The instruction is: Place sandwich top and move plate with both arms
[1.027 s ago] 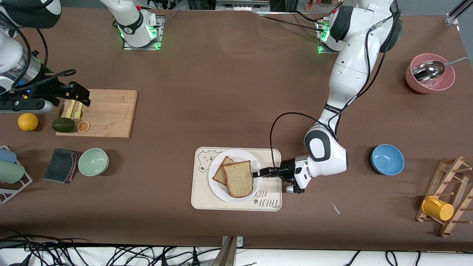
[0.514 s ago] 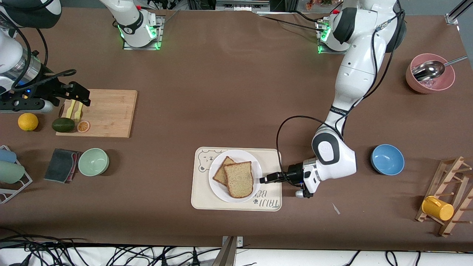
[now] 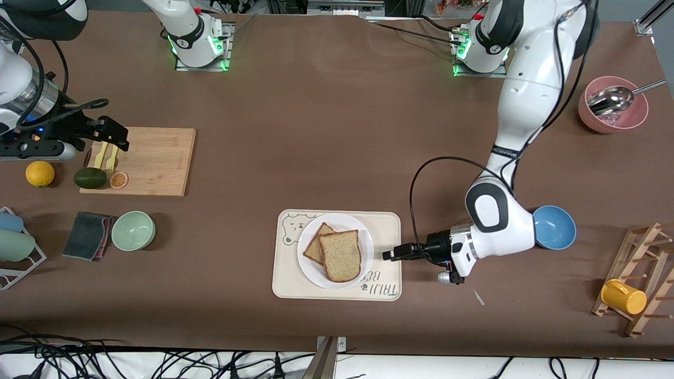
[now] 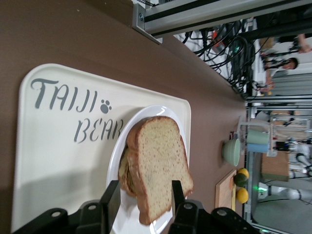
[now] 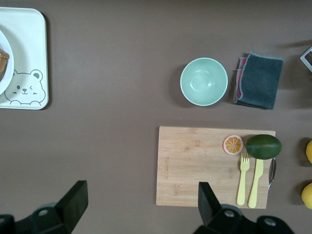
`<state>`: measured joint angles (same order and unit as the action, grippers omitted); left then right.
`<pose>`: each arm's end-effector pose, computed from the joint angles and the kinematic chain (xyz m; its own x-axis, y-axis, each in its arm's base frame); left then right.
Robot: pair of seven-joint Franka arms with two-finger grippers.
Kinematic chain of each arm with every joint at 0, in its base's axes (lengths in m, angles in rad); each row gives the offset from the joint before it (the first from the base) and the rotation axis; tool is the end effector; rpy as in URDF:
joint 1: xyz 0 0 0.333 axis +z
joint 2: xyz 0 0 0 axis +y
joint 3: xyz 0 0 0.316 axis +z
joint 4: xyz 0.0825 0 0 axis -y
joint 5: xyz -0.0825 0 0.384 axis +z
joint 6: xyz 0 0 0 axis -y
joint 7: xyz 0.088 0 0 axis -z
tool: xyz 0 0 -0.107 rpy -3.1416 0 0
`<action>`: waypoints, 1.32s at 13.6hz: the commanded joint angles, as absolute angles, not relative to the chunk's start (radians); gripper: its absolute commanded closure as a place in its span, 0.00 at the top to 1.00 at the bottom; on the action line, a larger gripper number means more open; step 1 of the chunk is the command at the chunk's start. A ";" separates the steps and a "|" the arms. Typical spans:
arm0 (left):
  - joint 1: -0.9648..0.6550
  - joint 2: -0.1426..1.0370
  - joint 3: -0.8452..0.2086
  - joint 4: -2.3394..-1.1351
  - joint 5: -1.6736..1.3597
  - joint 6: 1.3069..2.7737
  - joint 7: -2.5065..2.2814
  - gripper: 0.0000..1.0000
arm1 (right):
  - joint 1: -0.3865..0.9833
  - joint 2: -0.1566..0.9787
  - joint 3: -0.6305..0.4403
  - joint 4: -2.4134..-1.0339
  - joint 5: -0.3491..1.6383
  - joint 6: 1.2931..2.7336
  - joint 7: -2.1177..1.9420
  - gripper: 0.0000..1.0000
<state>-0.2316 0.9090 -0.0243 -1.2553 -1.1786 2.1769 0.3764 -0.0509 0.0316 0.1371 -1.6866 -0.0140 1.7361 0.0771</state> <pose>0.7347 -0.2230 0.2300 0.9938 0.1102 0.0154 0.0496 -0.5623 0.8254 0.5723 0.0471 0.5662 0.9998 0.0112 0.0189 0.0111 -0.9999 0.0081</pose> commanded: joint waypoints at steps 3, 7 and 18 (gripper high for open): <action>-0.221 0.674 -0.023 -1.396 -0.872 2.111 0.050 0.92 | -0.064 0.028 0.126 -1.661 -0.008 1.704 0.052 1.00; -0.161 0.562 -0.021 -1.394 -0.634 1.909 -0.041 0.99 | -0.060 0.008 0.100 -1.654 -0.005 1.674 0.012 1.00; -0.034 0.332 0.027 -1.349 -0.243 1.560 -0.084 1.00 | -0.005 -0.046 0.011 -1.681 -0.025 1.628 0.006 1.00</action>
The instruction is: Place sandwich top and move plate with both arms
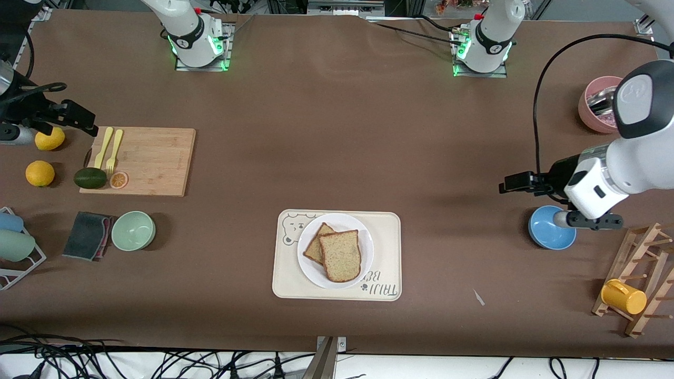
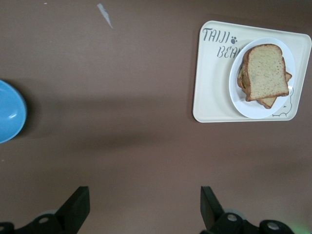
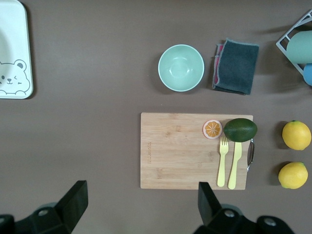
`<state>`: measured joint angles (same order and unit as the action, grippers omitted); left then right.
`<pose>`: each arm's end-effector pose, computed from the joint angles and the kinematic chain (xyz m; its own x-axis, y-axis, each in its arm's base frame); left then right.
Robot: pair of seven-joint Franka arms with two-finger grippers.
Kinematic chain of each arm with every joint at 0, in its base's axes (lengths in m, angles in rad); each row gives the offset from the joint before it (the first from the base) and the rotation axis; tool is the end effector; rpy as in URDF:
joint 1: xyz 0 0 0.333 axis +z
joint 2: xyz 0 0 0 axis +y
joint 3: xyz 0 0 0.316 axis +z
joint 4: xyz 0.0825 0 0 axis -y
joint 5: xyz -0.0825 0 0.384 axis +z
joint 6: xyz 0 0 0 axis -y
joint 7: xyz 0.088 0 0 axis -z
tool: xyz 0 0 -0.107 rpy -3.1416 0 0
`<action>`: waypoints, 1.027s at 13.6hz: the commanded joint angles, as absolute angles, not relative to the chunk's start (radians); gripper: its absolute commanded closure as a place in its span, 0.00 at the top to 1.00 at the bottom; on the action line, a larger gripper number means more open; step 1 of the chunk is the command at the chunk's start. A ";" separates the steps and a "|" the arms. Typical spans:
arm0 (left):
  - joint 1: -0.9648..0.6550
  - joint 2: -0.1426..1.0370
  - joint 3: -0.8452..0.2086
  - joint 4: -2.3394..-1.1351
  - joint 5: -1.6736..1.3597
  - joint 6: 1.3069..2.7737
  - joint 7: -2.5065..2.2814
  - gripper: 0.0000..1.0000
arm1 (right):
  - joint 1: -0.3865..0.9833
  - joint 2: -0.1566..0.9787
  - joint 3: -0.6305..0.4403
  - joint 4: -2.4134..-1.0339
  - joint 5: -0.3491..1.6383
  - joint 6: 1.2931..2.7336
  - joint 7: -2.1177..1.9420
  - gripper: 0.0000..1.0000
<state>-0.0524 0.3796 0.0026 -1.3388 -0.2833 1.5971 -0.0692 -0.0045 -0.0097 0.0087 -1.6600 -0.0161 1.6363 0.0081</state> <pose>0.6584 -0.0624 0.5083 0.9897 0.0244 -0.1408 0.0617 -0.9619 0.2665 0.5553 0.0007 0.5933 0.9999 -0.0028 -0.0139 -0.0026 -0.9999 0.0163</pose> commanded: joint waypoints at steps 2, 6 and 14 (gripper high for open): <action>-0.034 0.305 0.037 -1.318 -0.165 1.491 -0.081 1.00 | -0.026 -0.067 0.057 -1.704 -0.017 1.646 0.020 1.00; -0.038 0.212 0.034 -1.313 -0.021 1.465 -0.078 1.00 | -0.034 -0.061 0.055 -1.704 -0.006 1.648 0.006 1.00; -0.046 0.086 0.054 -1.338 -0.018 1.299 0.058 1.00 | -0.034 -0.057 0.054 -1.690 -0.003 1.620 0.005 1.00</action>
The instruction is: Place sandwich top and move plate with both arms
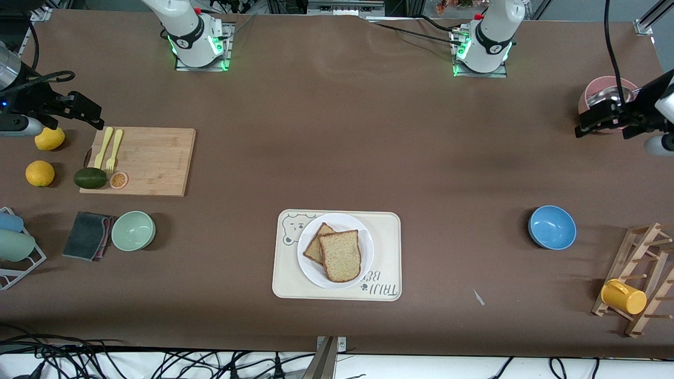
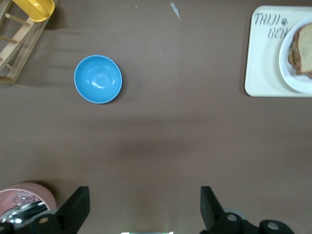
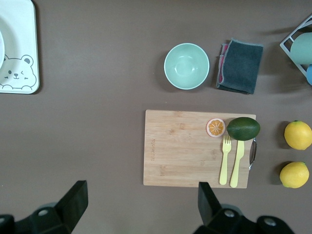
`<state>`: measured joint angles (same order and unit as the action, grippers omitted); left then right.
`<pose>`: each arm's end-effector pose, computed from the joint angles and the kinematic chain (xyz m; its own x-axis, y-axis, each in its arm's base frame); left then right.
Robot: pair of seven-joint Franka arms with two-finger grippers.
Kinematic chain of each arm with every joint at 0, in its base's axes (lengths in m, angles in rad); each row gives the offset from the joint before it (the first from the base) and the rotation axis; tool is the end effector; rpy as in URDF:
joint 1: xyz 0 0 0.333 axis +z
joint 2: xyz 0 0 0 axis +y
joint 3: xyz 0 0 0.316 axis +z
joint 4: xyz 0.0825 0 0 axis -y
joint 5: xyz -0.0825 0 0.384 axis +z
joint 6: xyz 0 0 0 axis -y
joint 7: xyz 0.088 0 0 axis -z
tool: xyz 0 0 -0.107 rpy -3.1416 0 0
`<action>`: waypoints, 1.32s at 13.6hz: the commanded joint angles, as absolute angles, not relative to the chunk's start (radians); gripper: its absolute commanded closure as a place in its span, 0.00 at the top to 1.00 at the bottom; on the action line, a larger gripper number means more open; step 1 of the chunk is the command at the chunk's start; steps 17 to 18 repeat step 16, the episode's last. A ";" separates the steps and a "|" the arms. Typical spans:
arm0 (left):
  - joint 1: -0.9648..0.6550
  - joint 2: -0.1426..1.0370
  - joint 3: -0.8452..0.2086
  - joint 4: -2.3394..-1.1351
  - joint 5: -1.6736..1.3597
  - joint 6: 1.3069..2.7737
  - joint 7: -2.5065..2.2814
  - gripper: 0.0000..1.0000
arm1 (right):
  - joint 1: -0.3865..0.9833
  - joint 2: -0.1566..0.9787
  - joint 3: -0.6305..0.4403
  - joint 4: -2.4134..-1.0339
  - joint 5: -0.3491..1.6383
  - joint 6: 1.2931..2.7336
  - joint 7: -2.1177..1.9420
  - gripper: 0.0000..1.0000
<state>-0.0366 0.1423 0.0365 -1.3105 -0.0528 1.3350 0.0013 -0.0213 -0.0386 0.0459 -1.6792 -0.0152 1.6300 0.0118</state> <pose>0.5729 -0.0085 0.6448 0.9930 -0.0135 -0.1171 -0.0080 -0.9988 0.0474 0.5458 0.0123 0.5995 0.9999 0.0136 -0.0104 0.0138 -0.9998 0.0171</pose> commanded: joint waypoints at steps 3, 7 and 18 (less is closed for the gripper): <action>-0.048 0.058 0.064 -1.368 0.043 1.324 0.063 1.00 | -0.034 -0.057 0.054 -1.690 -0.003 1.618 0.005 1.00; -0.049 0.040 0.064 -1.443 0.054 1.436 0.058 1.00 | -0.034 -0.057 0.054 -1.690 -0.003 1.618 0.005 1.00; -0.034 0.046 0.064 -1.445 -0.006 1.469 0.051 1.00 | -0.034 -0.057 0.054 -1.690 -0.005 1.617 0.003 1.00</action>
